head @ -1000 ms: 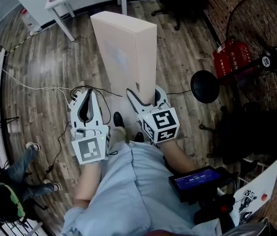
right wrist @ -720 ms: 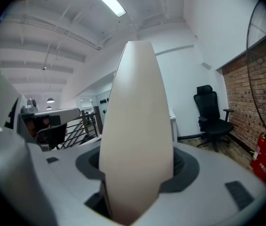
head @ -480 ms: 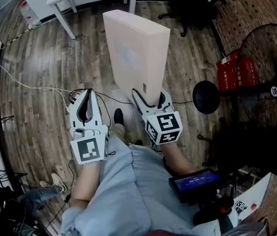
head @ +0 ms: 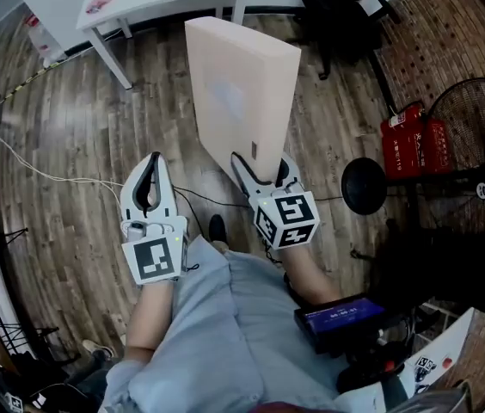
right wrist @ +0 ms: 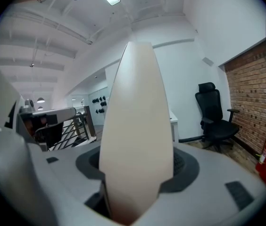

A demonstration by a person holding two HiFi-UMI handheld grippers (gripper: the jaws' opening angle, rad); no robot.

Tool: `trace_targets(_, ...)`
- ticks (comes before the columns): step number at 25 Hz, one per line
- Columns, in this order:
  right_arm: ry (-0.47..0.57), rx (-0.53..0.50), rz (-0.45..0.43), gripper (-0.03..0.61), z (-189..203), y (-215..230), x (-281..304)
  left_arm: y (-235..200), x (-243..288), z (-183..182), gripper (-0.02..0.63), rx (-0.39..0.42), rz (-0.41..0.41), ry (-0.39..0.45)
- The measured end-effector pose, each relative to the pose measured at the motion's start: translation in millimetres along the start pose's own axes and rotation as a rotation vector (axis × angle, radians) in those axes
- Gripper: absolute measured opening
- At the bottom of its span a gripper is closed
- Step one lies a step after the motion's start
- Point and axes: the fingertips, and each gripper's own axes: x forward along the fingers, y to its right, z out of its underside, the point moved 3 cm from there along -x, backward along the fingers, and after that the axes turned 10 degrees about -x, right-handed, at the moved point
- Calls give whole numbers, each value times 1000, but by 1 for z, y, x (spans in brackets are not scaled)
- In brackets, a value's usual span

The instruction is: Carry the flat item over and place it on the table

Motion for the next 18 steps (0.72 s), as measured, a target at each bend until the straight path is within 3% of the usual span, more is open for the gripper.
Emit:
trace_targets(5, 36, -6, 27, 275, -24, 5, 32, -27, 29, -12, 9, 39, -1, 24)
trace_targets(8, 43, -6, 39, 275, -32, 7, 42, -33, 41, -12, 9, 23, 13, 21)
trace_targets(18, 14, -3, 52, 276, -32, 24, 67, -38, 74, 2, 9, 18, 24, 0)
